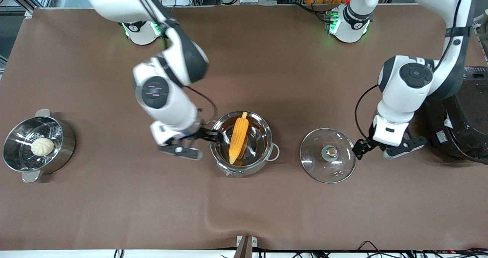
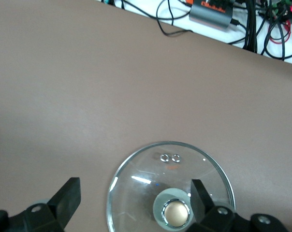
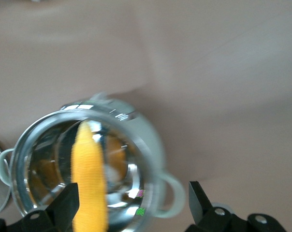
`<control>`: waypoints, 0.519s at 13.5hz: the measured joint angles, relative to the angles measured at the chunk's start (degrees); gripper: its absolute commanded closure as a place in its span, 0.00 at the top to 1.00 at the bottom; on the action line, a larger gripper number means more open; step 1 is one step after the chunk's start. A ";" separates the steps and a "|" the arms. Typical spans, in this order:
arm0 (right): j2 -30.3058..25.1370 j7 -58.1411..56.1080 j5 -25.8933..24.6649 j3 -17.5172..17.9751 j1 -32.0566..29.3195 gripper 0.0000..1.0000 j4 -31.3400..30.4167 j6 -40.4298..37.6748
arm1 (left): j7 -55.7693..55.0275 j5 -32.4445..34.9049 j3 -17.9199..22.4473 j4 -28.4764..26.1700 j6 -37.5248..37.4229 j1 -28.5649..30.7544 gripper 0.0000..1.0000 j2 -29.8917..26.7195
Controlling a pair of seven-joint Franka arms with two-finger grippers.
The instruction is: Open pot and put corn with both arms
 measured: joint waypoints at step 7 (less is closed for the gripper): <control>-11.47 -26.64 -7.45 -0.80 -17.76 1.00 -0.12 -17.33 | 13.61 -4.89 -1.39 14.32 -26.63 0.19 1.00 -5.17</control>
